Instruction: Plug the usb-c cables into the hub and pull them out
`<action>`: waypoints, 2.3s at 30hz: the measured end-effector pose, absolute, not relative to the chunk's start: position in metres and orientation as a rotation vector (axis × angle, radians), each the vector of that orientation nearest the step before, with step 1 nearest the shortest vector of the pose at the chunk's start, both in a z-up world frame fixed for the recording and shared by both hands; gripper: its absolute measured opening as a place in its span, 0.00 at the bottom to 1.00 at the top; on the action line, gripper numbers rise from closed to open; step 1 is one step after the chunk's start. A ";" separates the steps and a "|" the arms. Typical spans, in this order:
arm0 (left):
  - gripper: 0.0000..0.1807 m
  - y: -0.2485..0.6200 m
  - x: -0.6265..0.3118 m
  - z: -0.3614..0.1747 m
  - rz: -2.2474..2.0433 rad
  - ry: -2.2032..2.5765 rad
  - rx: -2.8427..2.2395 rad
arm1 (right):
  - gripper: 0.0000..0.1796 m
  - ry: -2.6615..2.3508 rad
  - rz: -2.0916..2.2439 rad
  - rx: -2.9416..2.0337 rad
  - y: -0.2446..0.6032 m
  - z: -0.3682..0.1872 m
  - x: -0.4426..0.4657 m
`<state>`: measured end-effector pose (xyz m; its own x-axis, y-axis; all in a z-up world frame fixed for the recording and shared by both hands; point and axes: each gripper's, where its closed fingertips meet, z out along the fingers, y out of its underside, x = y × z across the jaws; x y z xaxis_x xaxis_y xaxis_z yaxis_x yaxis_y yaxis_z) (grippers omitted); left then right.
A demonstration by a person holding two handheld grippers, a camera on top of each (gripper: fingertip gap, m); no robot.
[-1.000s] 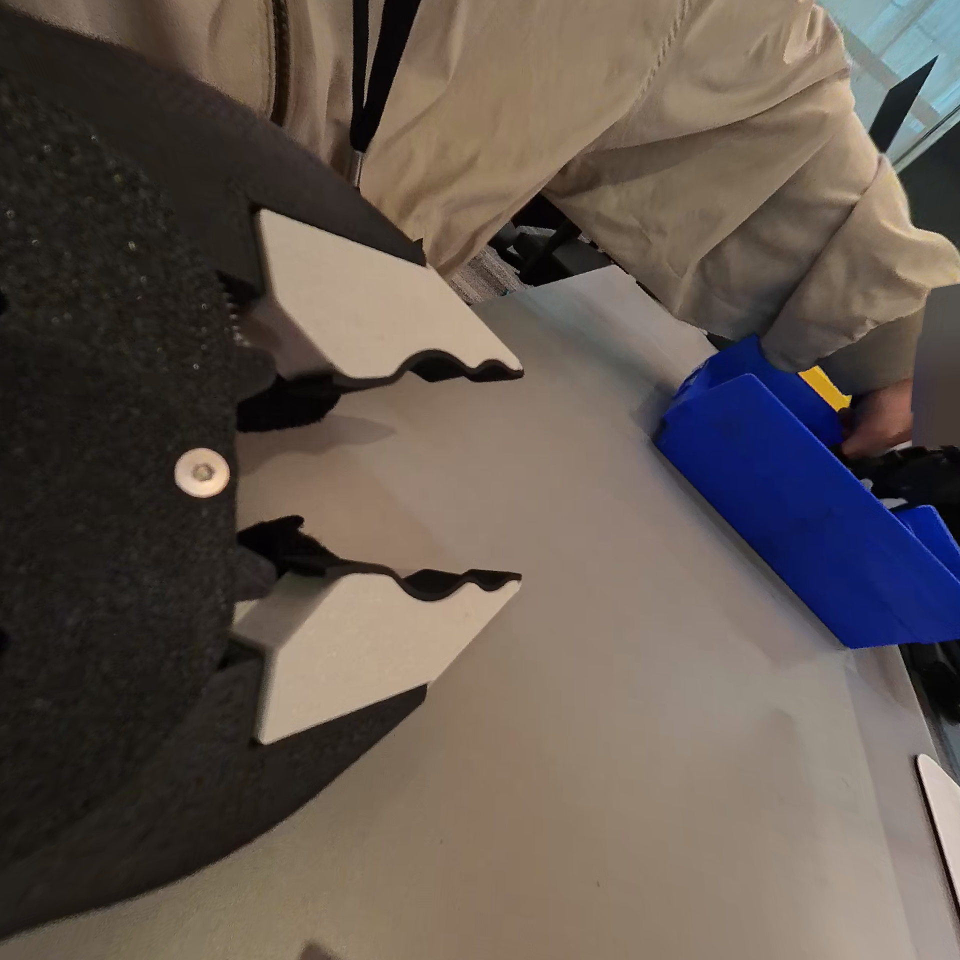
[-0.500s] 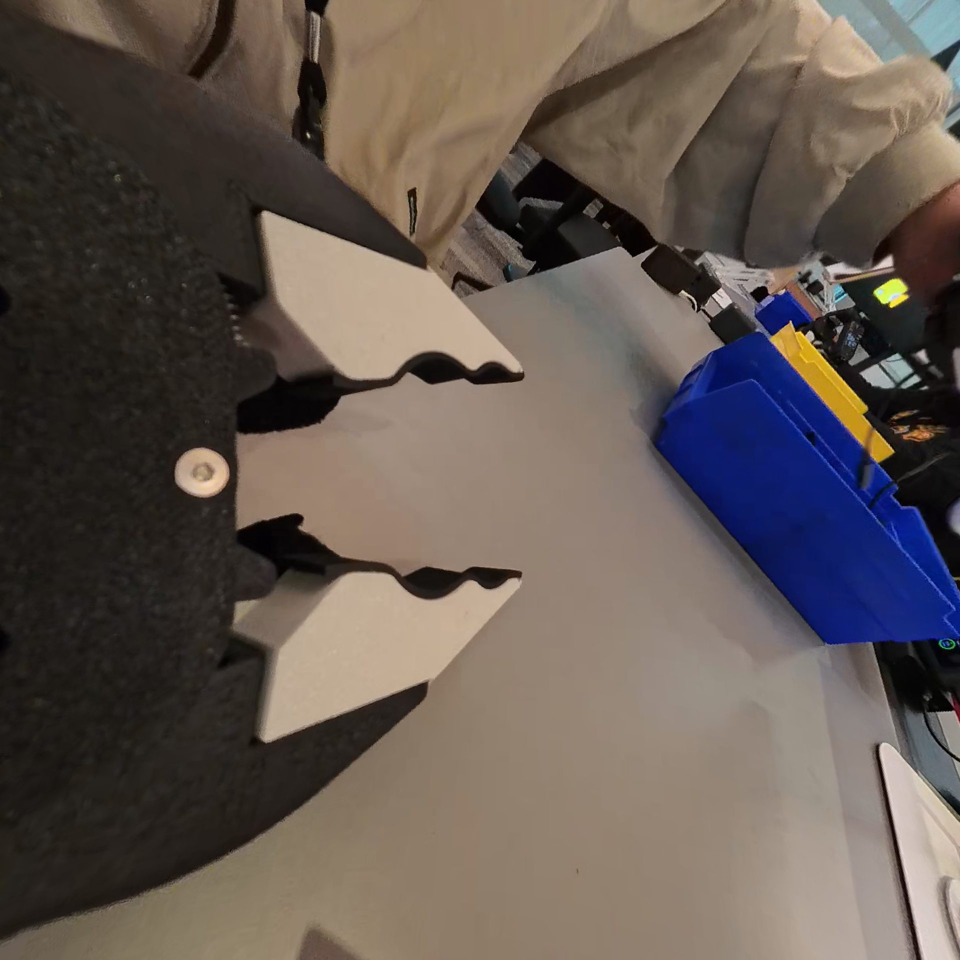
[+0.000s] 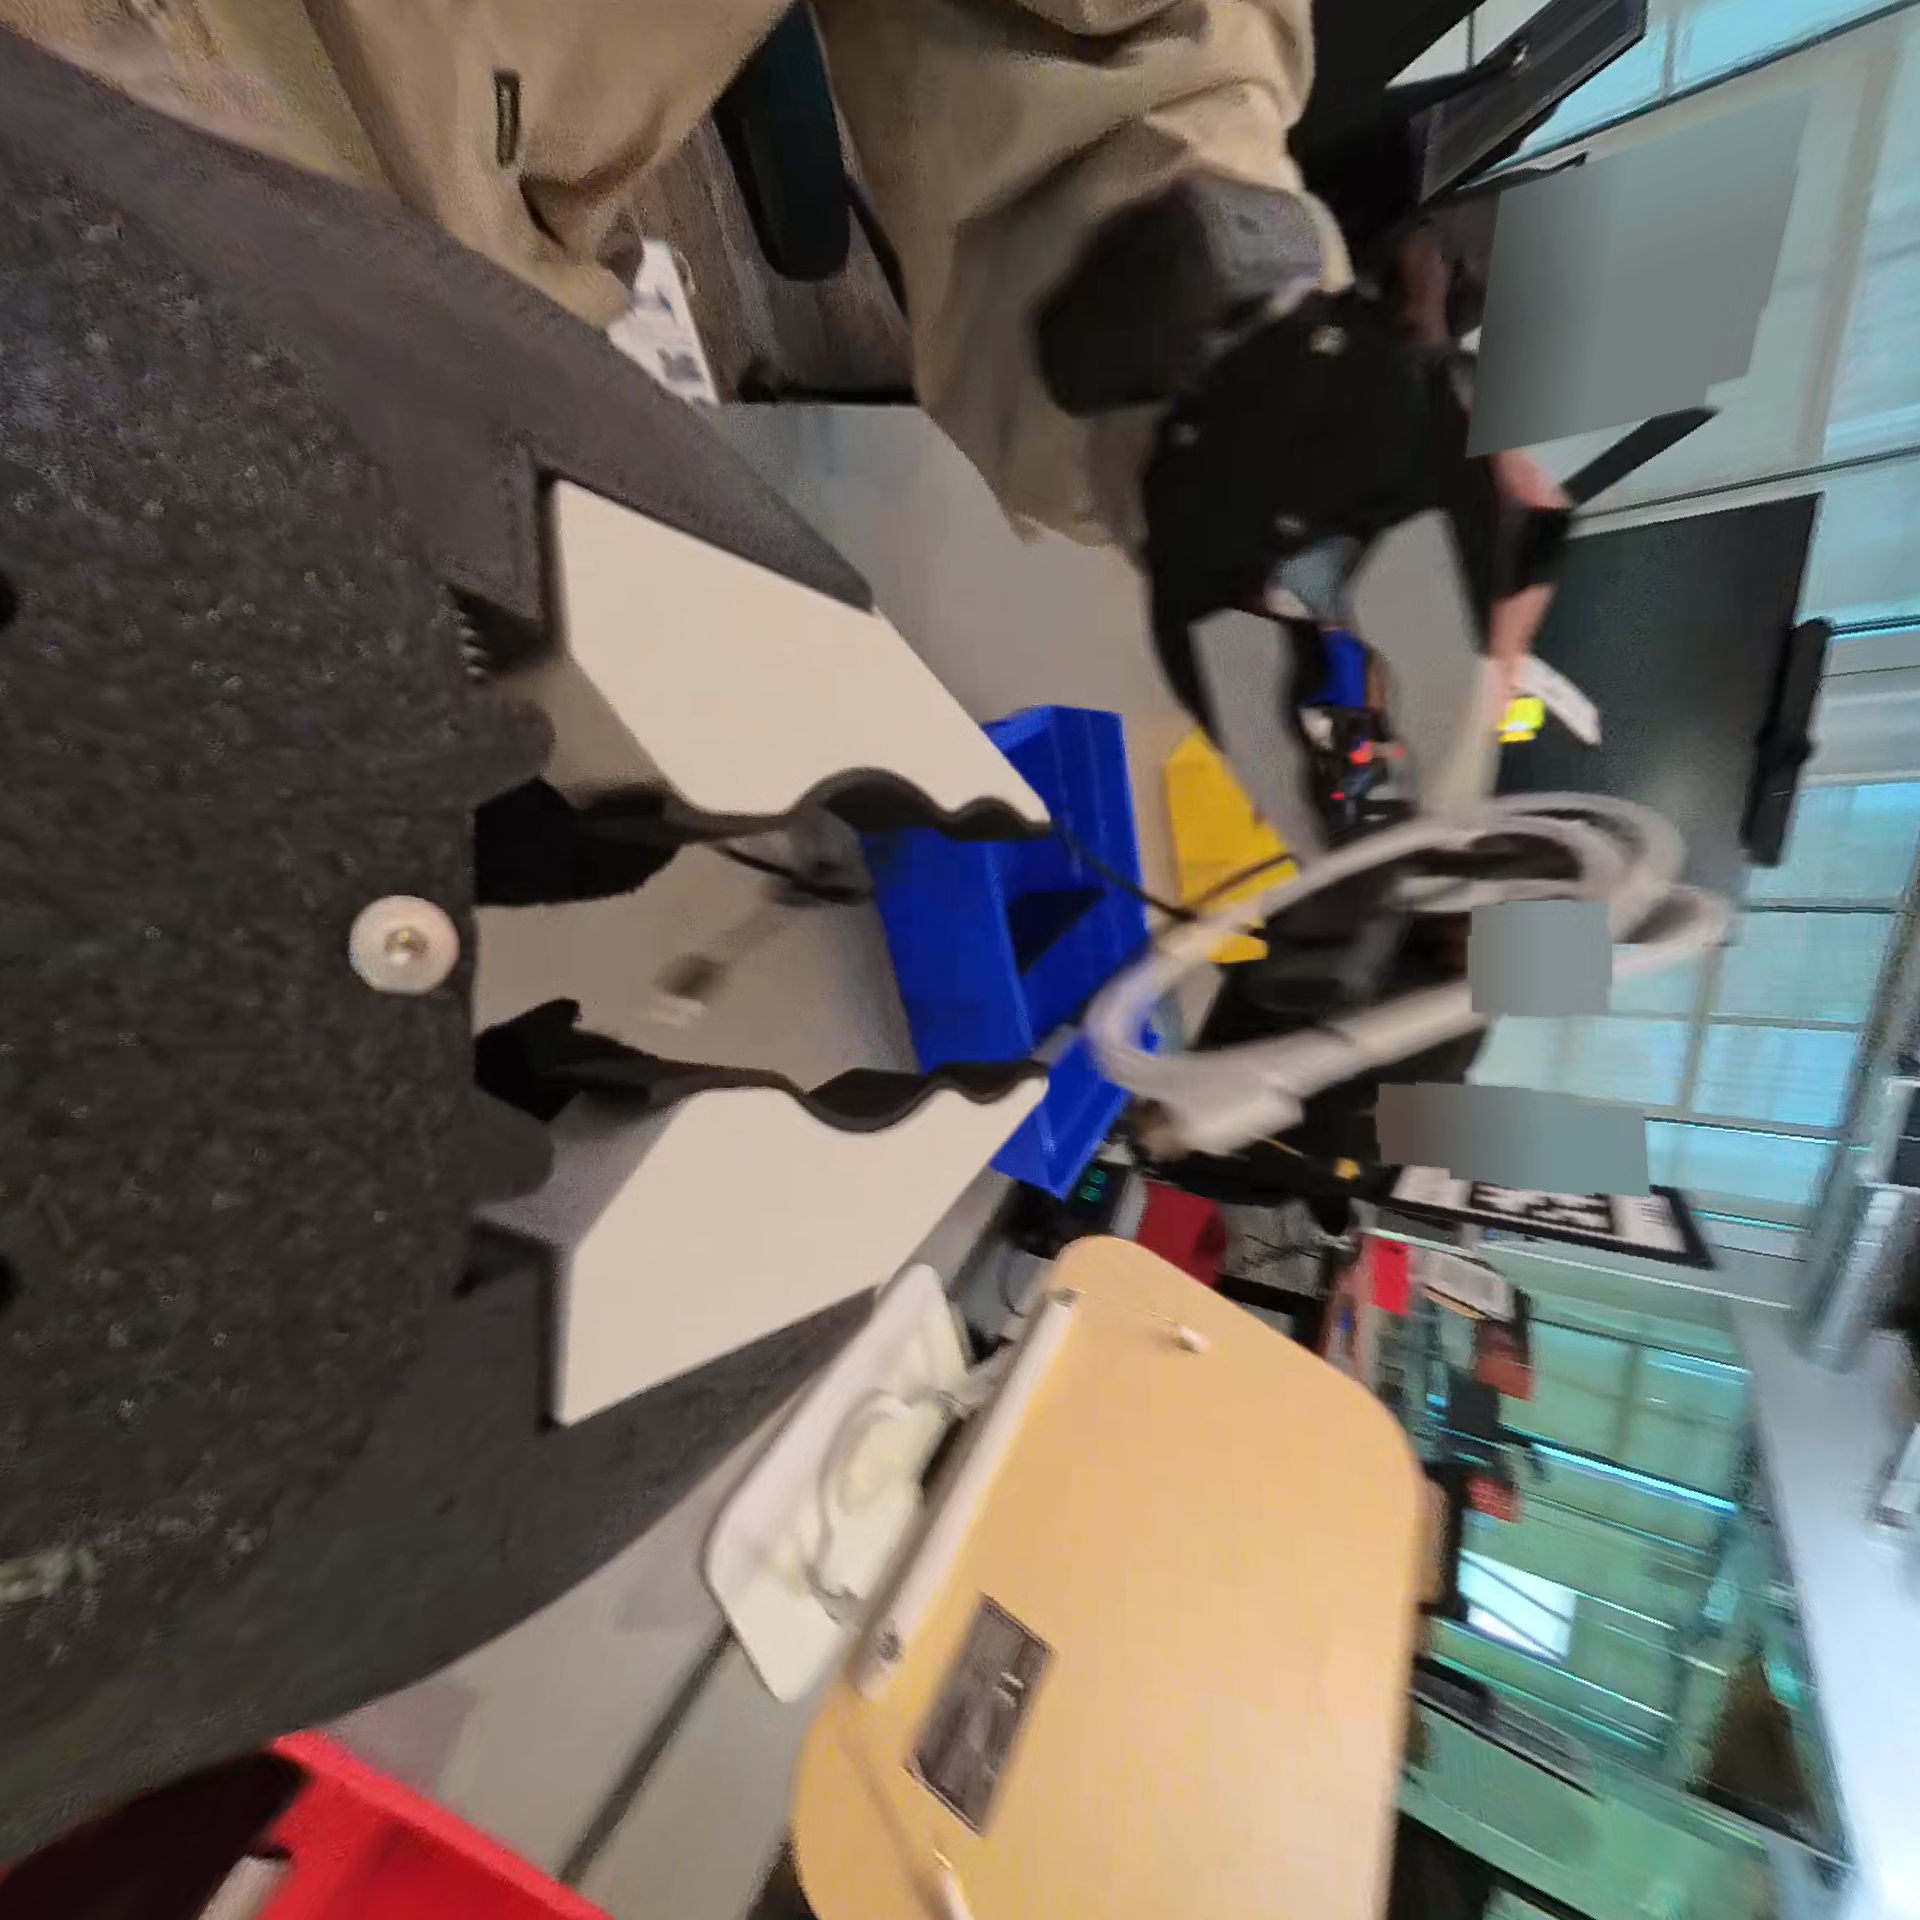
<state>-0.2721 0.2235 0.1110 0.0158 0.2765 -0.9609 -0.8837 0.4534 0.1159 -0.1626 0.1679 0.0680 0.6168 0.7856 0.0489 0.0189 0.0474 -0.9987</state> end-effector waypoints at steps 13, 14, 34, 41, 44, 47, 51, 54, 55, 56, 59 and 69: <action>0.12 0.190 -0.242 0.059 0.899 1.214 -0.585 | 0.21 -0.562 0.816 -1.199 0.150 0.106 -0.067; 0.12 0.189 -0.240 0.057 0.895 1.221 -0.580 | 0.21 -0.596 0.844 -1.226 0.151 0.097 -0.075; 0.15 0.165 -0.235 -0.015 -0.108 1.242 -1.316 | 0.05 -0.880 0.592 -1.396 0.179 -0.003 -0.147; 0.14 0.122 -0.232 -0.037 -1.183 1.022 -1.277 | 0.05 -0.881 0.964 -1.214 0.150 -0.002 -0.160; 0.19 0.117 -0.226 -0.050 -1.201 1.104 -1.313 | 0.05 -0.981 1.136 -1.190 0.128 -0.013 -0.178; 0.26 0.115 -0.226 -0.045 -1.206 1.089 -1.297 | 0.05 -1.059 1.212 -1.197 0.115 -0.021 -0.191; 0.24 0.110 -0.230 -0.032 -1.314 1.022 -1.239 | 0.05 -1.125 1.197 -1.243 0.112 -0.032 -0.199; 0.19 0.105 -0.225 -0.038 -1.327 1.050 -1.241 | 0.05 -1.149 1.206 -1.273 0.111 -0.041 -0.203; 0.16 0.105 -0.224 -0.039 -1.318 1.049 -1.241 | 0.05 -1.166 1.198 -1.285 0.110 -0.045 -0.205; 0.14 0.104 -0.222 -0.038 -1.324 1.040 -1.234 | 0.05 -1.189 1.182 -1.300 0.109 -0.049 -0.206; 0.11 0.103 -0.220 -0.036 -1.342 1.023 -1.227 | 0.05 -1.231 1.148 -1.329 0.108 -0.058 -0.209; 0.07 0.106 -0.223 -0.042 -1.269 1.073 -1.246 | 0.05 -1.291 1.113 -1.389 0.107 -0.071 -0.207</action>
